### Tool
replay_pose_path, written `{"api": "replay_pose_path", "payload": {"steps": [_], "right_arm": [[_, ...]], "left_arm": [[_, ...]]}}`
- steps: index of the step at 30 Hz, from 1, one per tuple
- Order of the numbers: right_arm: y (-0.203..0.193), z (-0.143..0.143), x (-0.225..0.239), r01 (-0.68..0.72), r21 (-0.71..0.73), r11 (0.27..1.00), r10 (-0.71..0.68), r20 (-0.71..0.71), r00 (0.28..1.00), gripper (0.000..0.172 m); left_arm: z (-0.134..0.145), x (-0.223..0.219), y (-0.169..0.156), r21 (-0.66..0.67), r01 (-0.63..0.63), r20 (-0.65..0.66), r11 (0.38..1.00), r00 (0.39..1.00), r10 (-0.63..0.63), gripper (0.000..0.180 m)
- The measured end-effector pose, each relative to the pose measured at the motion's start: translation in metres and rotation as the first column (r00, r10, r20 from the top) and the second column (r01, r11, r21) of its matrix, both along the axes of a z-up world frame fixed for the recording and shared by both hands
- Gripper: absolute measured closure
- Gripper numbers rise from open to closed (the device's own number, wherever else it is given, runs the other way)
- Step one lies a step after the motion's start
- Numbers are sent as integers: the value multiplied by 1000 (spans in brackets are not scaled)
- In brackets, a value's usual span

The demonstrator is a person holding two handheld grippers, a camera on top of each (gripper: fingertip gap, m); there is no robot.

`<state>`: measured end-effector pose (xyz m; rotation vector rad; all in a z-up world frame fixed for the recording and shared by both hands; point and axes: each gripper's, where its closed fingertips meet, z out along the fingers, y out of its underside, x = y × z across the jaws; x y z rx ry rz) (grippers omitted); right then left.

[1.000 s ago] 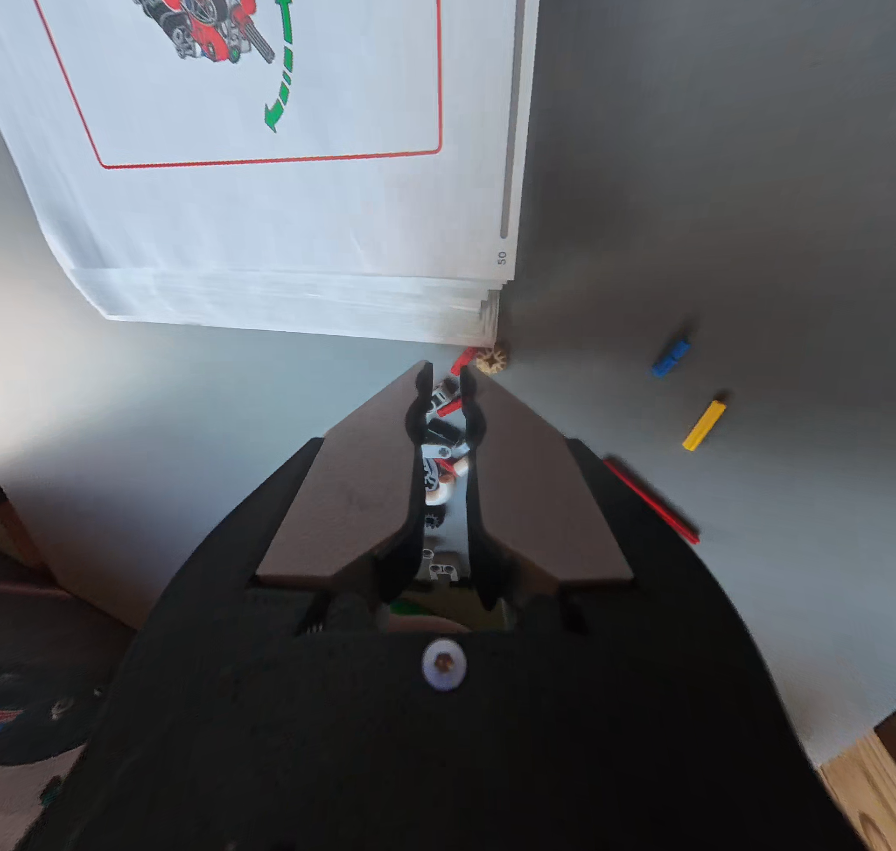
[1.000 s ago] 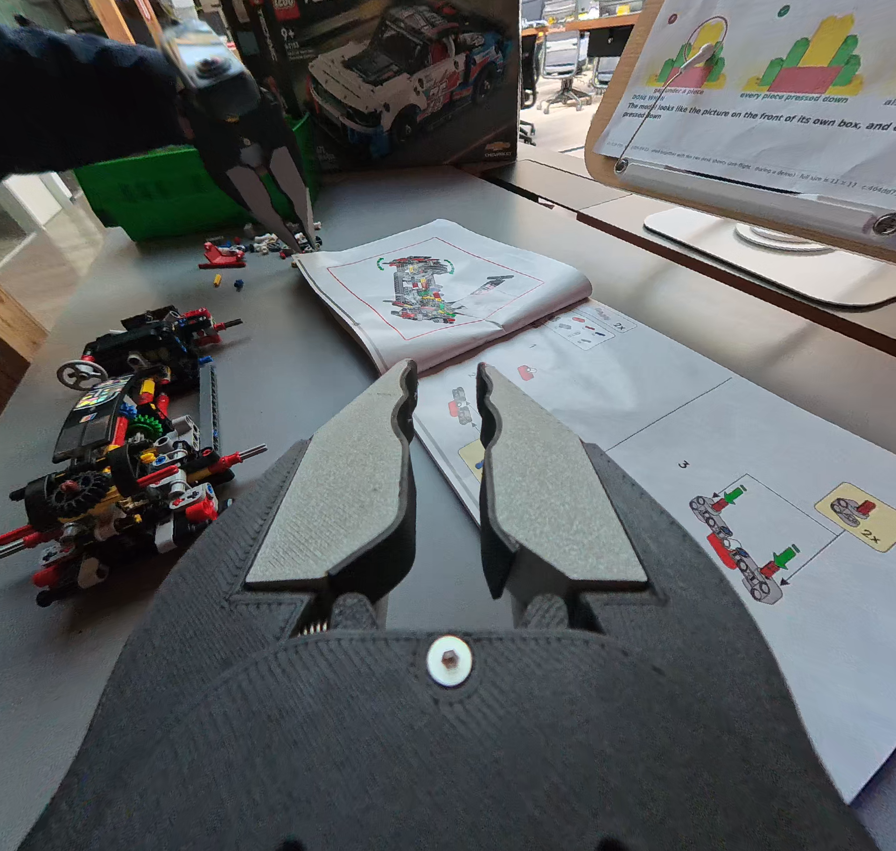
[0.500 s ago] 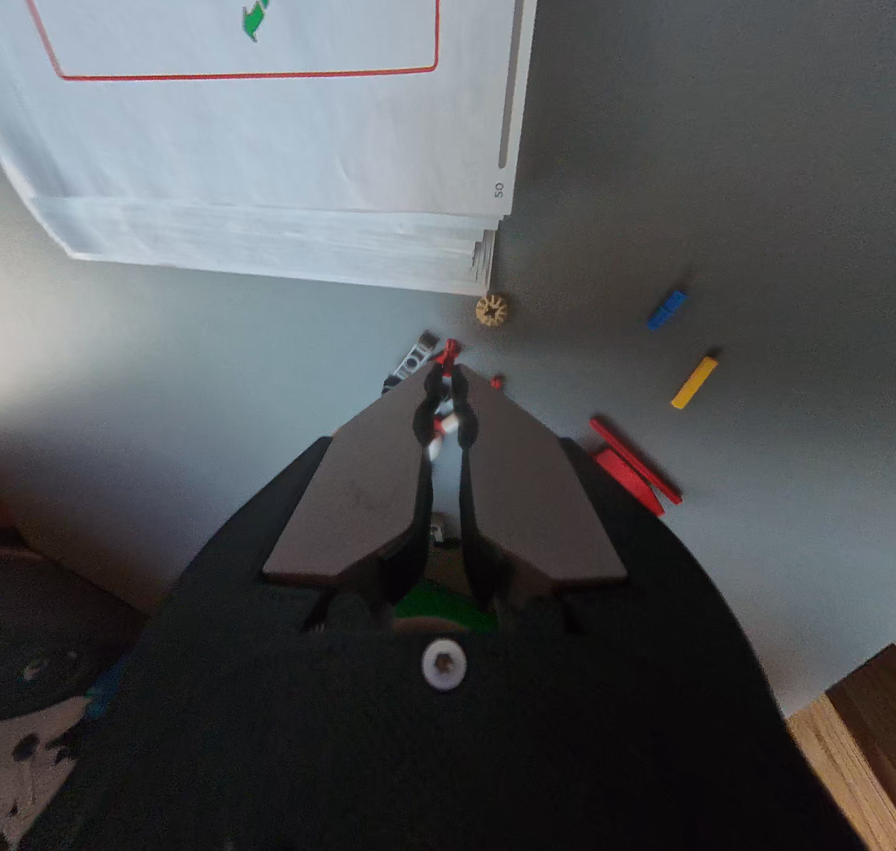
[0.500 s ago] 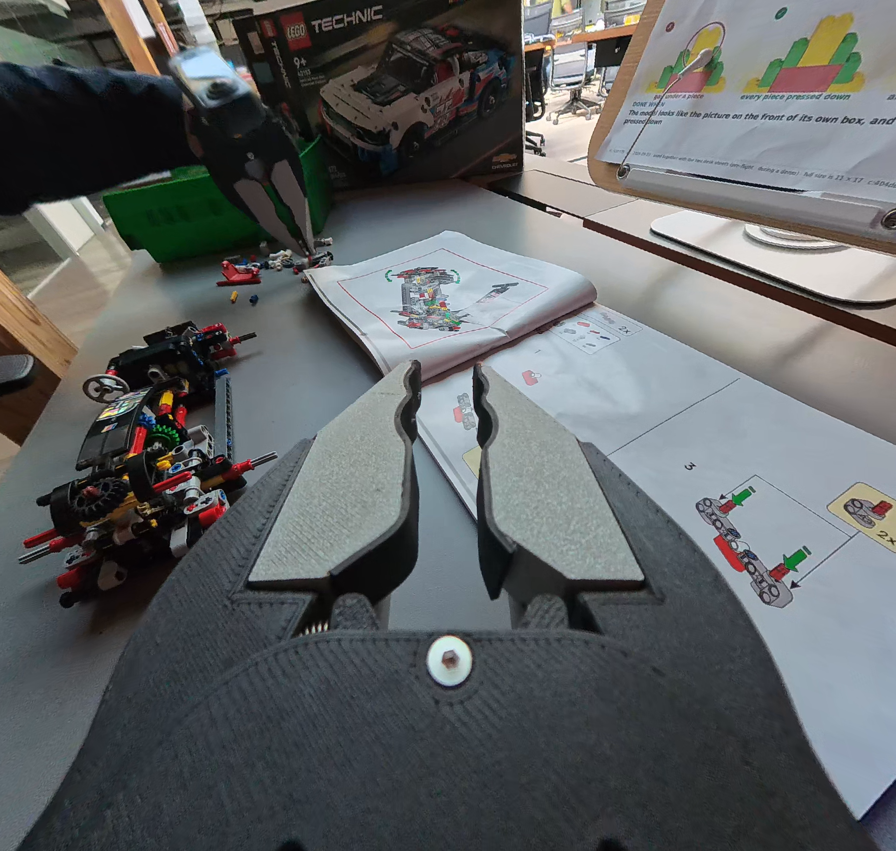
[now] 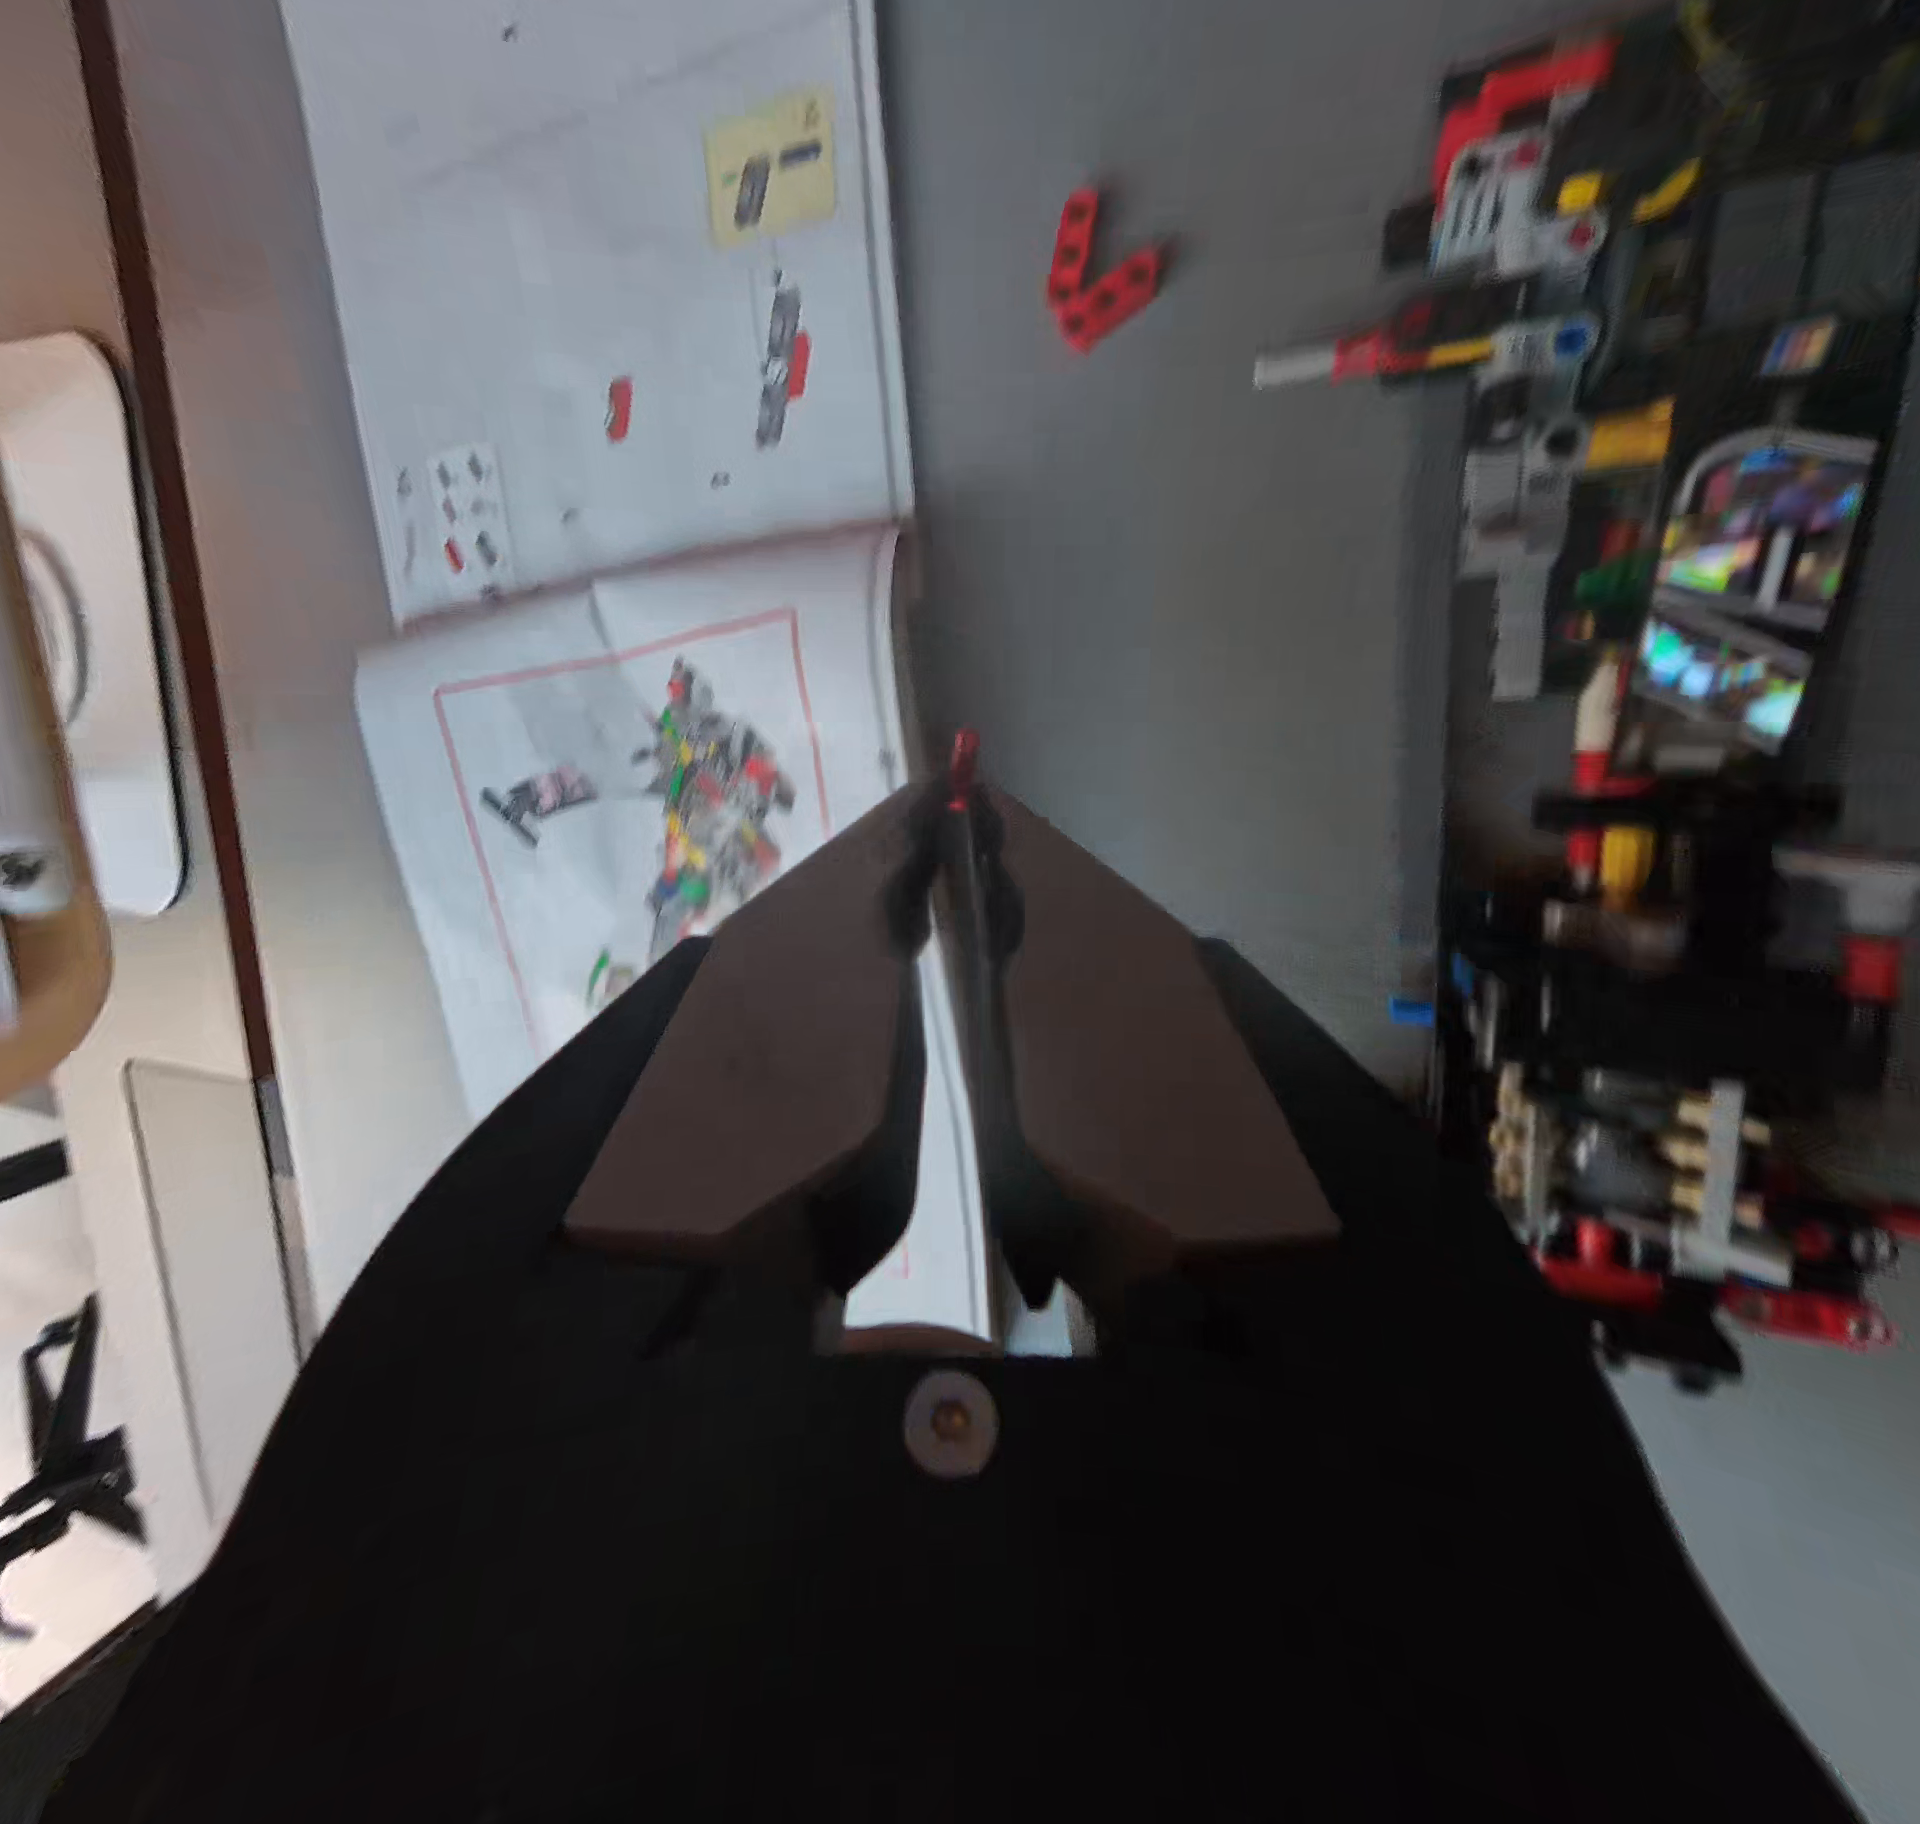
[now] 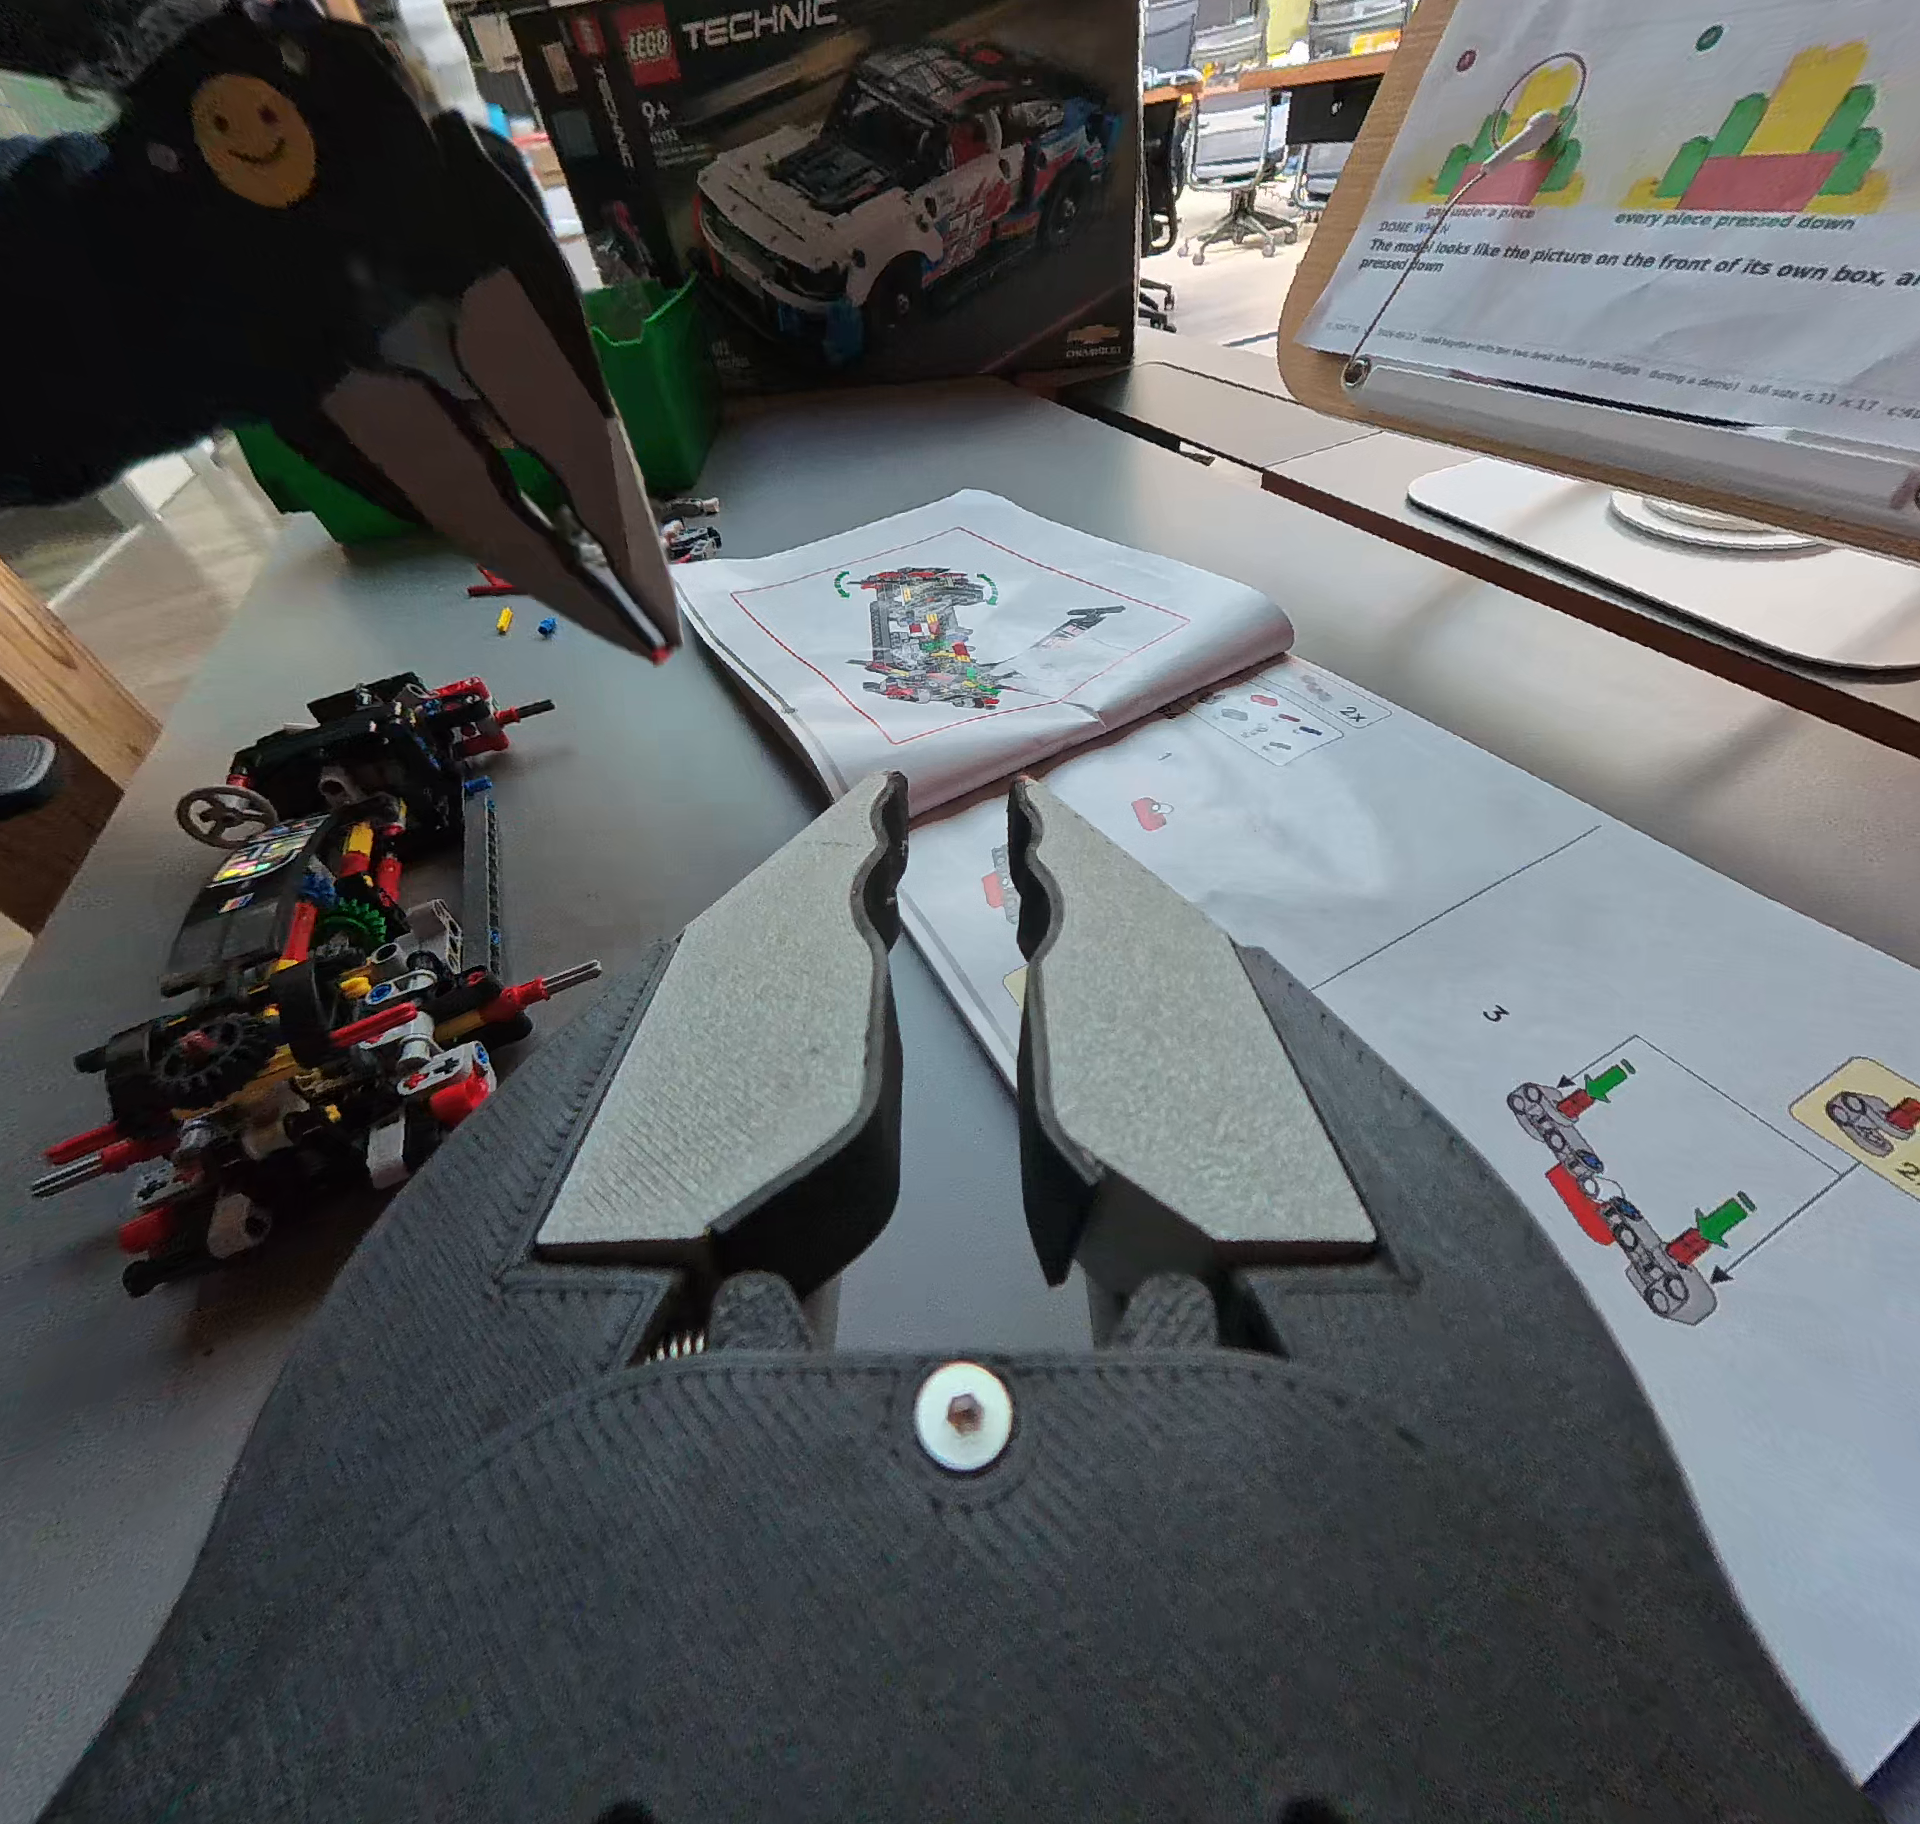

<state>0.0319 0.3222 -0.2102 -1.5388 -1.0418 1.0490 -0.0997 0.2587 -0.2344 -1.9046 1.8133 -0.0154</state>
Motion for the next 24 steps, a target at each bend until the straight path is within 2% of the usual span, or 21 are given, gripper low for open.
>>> {"api": "replay_pose_path", "payload": {"steps": [4, 11, 19, 22, 24], "right_arm": [[-2, 1, 2, 0, 3, 1000, 0, -2, 1000, 156], [-3, 0, 0, -17, 6, 1000, 17, 6, 1000, 156], [-3, -1, -1, -27, 3, 1000, 27, 12, 1000, 156], [-3, -1, 1, -20, 6, 1000, 20, 12, 1000, 157], [-3, 0, 2, -14, 8, 1000, 14, 9, 1000, 157]], "left_arm": [[-32, 45, 7, -37, 10, -29, 999, 1000, -11, 180], [-62, 69, 4, -110, 27, -39, 994, 999, -31, 180], [-49, 49, 7, -123, -46, 3, 991, 999, 46, 166], [-24, 8, 6, -73, -111, -19, 991, 994, 110, 166], [-1, -36, 6, -48, -194, -37, 980, 981, 193, 165]]}}
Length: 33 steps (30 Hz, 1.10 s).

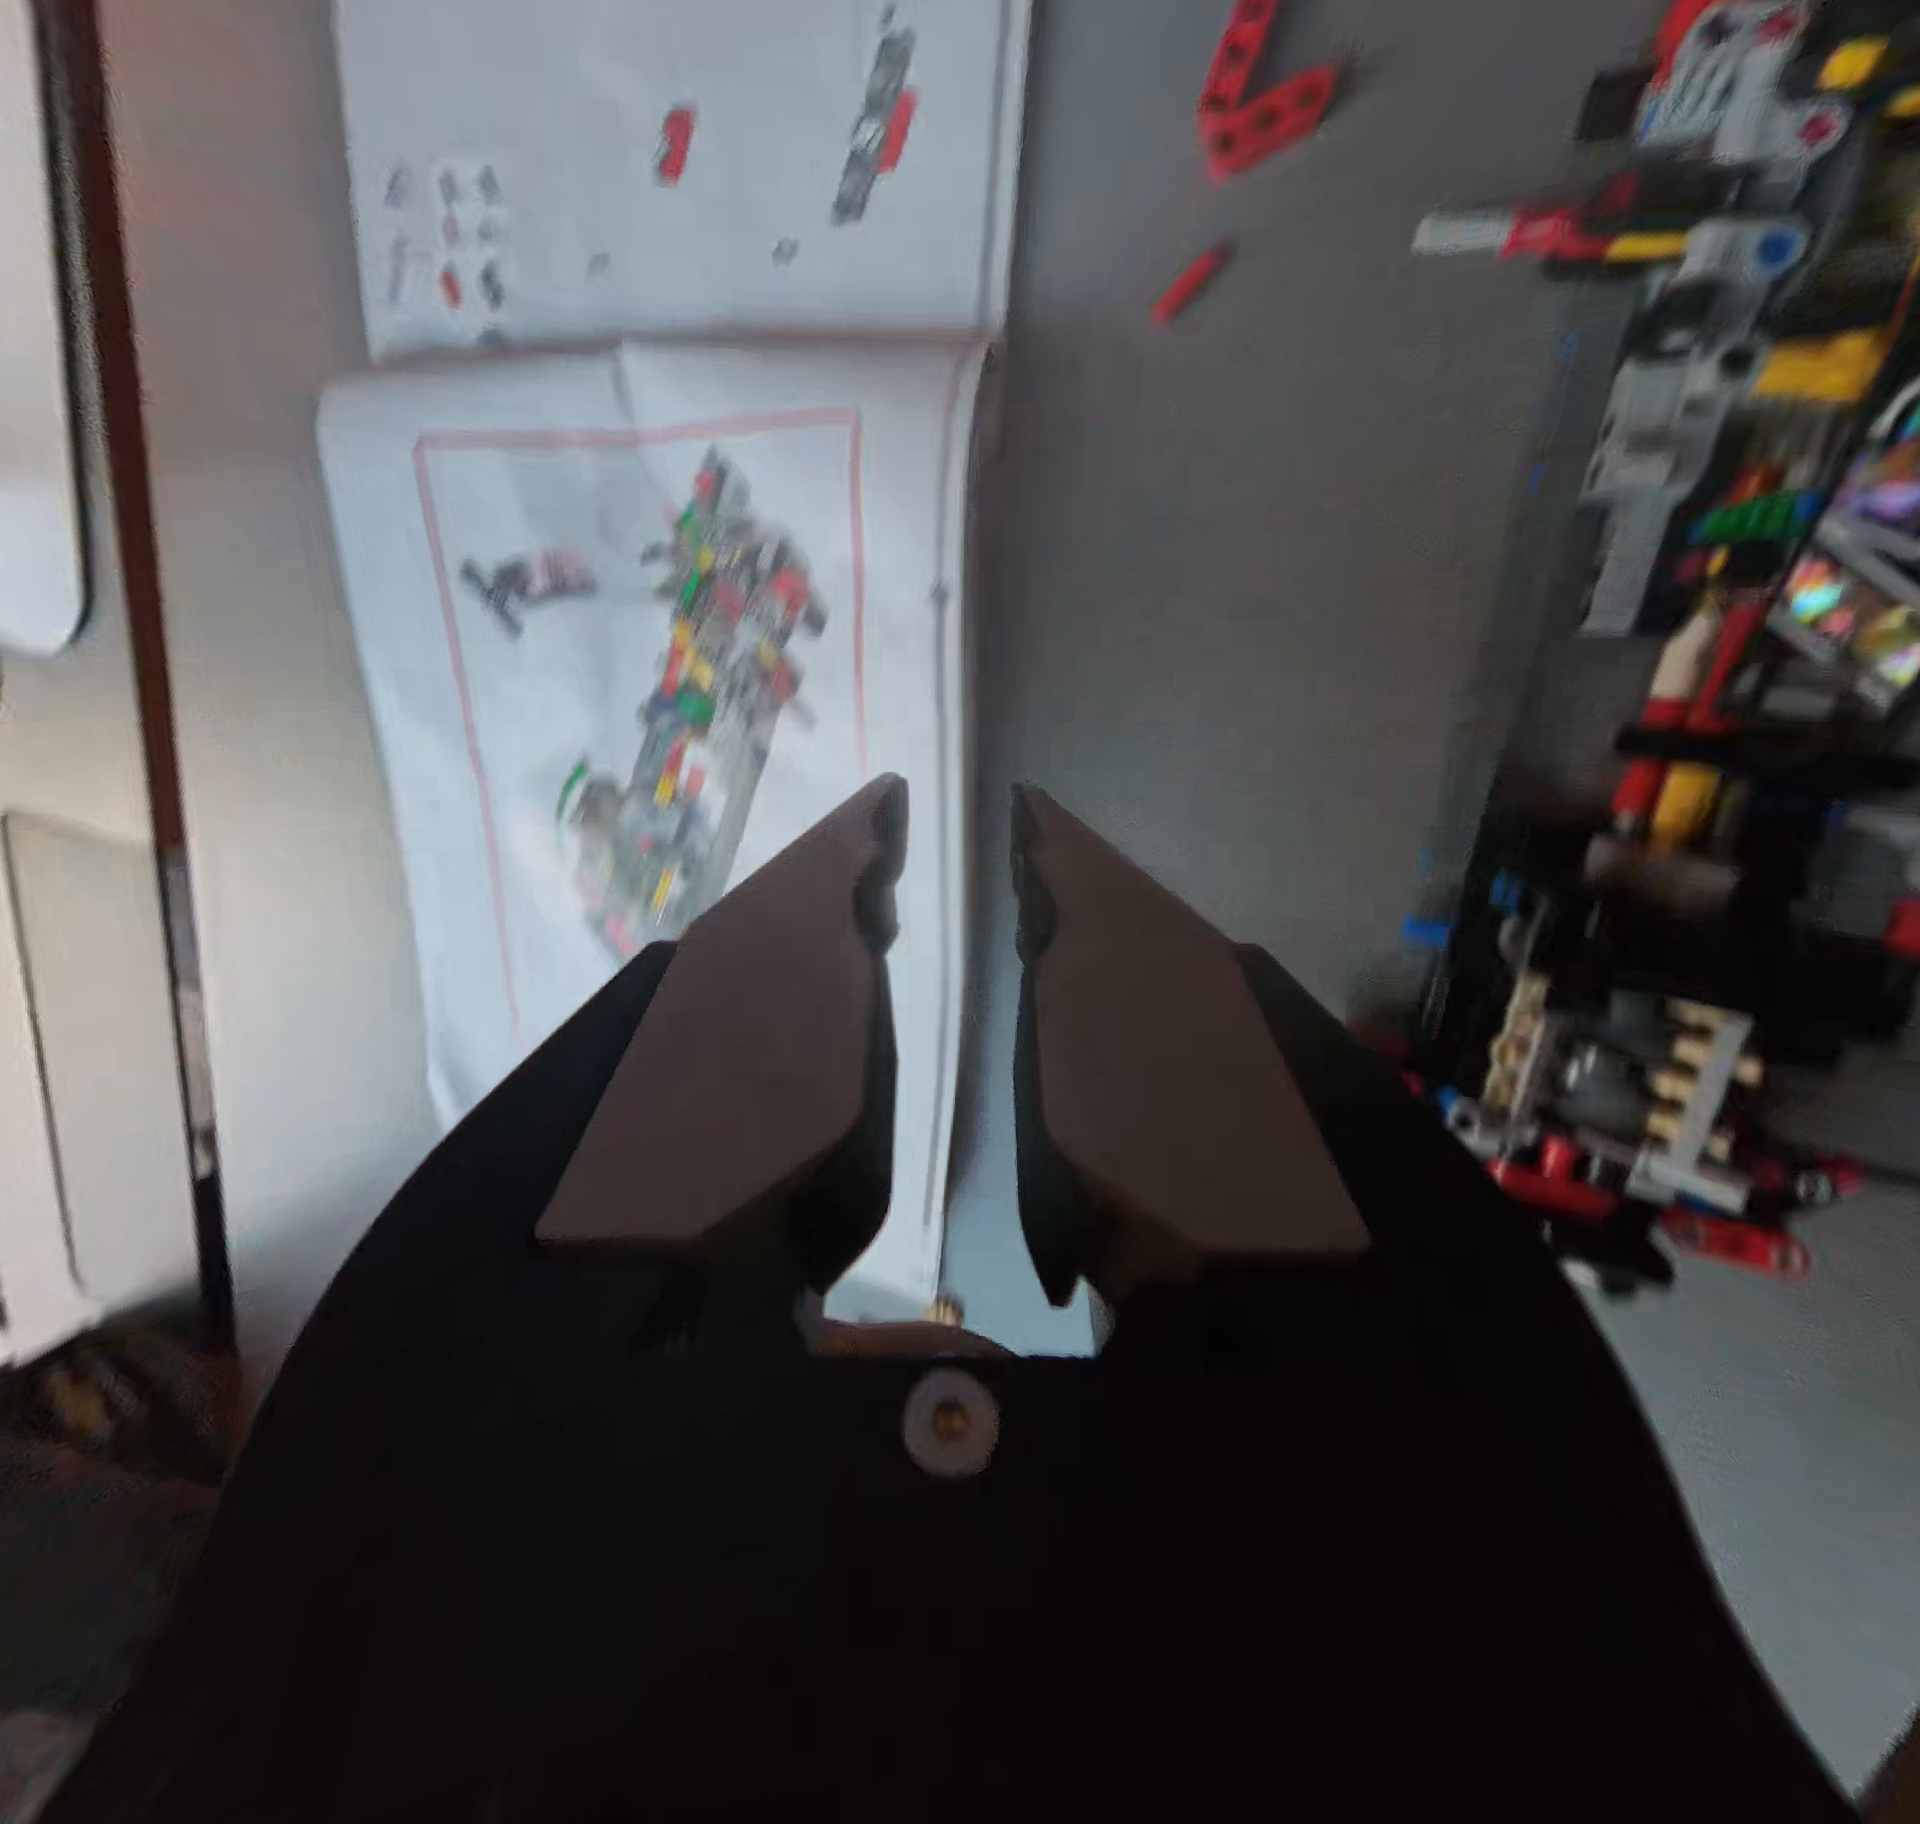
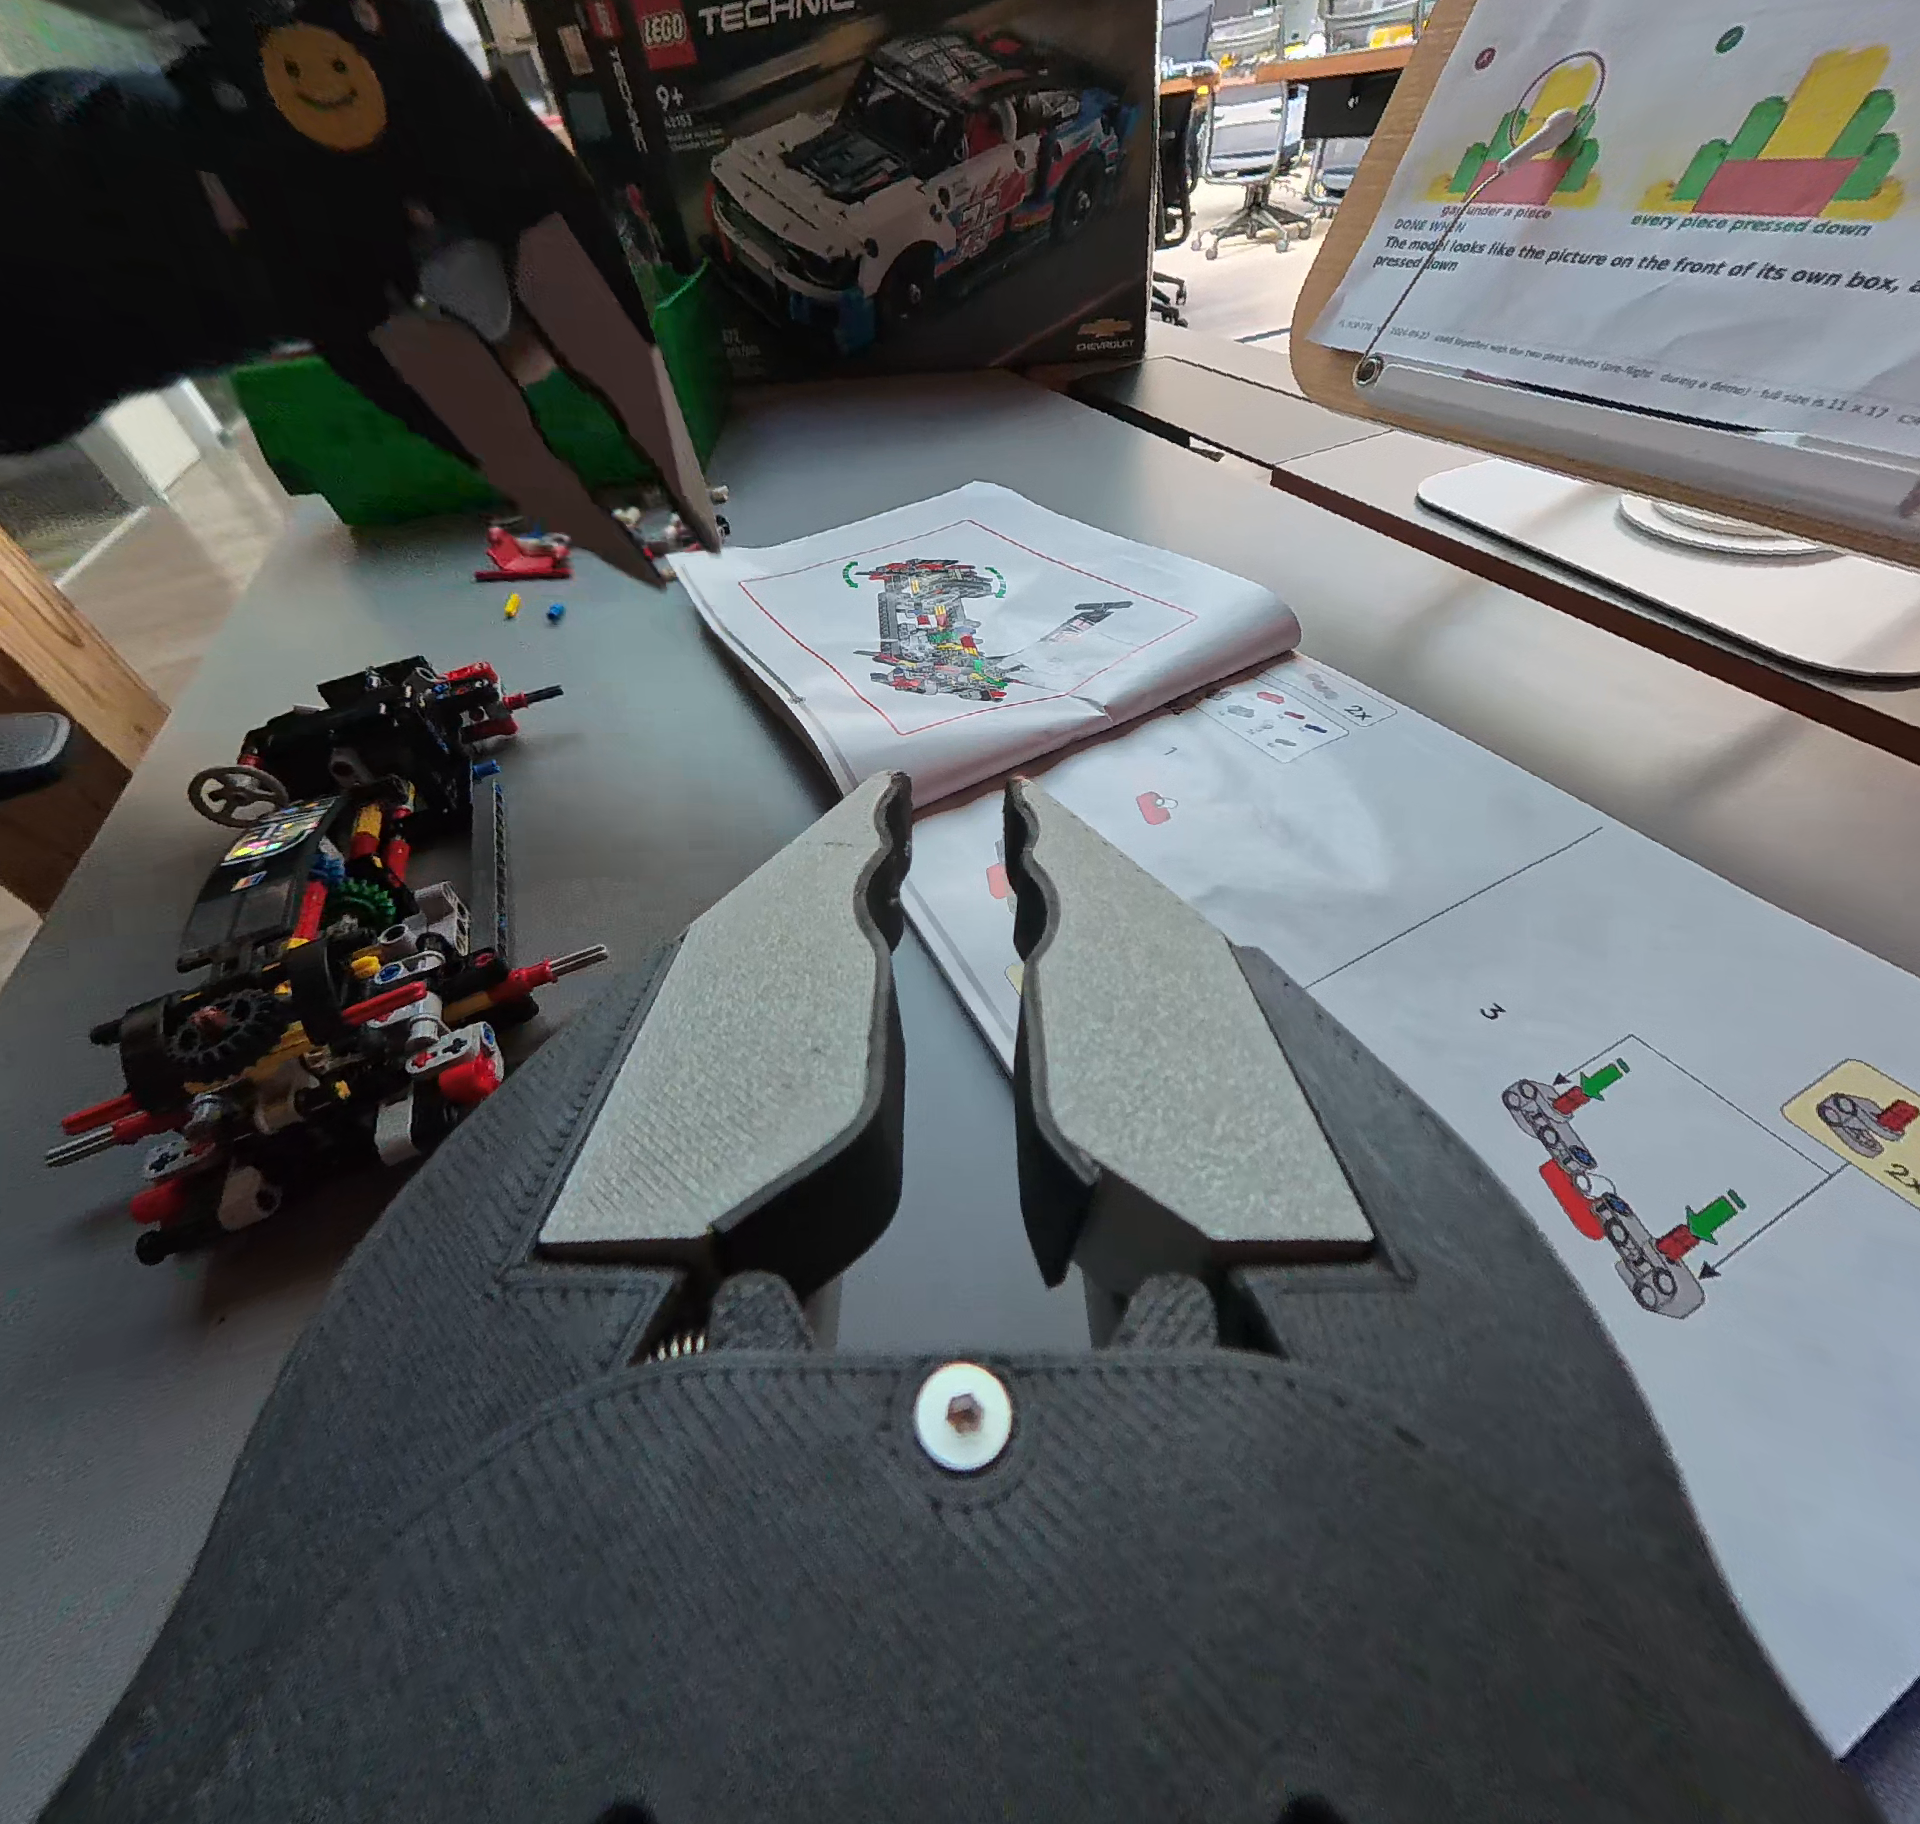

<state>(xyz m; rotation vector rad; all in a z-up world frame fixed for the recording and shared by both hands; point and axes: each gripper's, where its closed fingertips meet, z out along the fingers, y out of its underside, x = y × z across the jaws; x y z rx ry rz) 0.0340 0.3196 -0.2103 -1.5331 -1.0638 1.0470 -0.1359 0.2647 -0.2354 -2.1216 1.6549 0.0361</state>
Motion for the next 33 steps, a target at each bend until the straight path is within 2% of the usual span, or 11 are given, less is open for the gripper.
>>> {"api": "replay_pose_path", "payload": {"steps": [3, 5, 10, 15, 19, 29, 33], "right_arm": [[2, 0, -2, -4, -12, 1000, 4, -4, 1000, 157], [3, -1, -4, -8, -20, 1000, 8, -3, 1000, 157], [3, -1, -5, 1, -7, 1000, -1, 2, 1000, 157], [3, 0, -3, 6, -15, 1000, -6, -8, 1000, 157], [3, 0, -3, 3, -18, 1000, -4, -12, 1000, 157], [2, -1, -3, -11, -27, 1000, 11, -8, 1000, 157], [1, -1, -3, -11, -24, 1000, 11, -10, 1000, 157]], "left_arm": [[27, -83, -2, 34, -142, -72, 989, 987, 144, 164], [32, -137, -3, 59, -230, -135, 971, 962, 236, 167], [2, -198, -17, -19, -391, -152, 920, 911, 384, 171], [-32, -198, -24, -131, -439, -93, 889, 898, 430, 170], [-51, -209, -24, -147, -454, -140, 879, 889, 436, 167], [-56, -210, -15, -167, -470, -116, 867, 882, 456, 161], [-57, -208, -15, -191, -463, -108, 865, 886, 450, 165]]}}
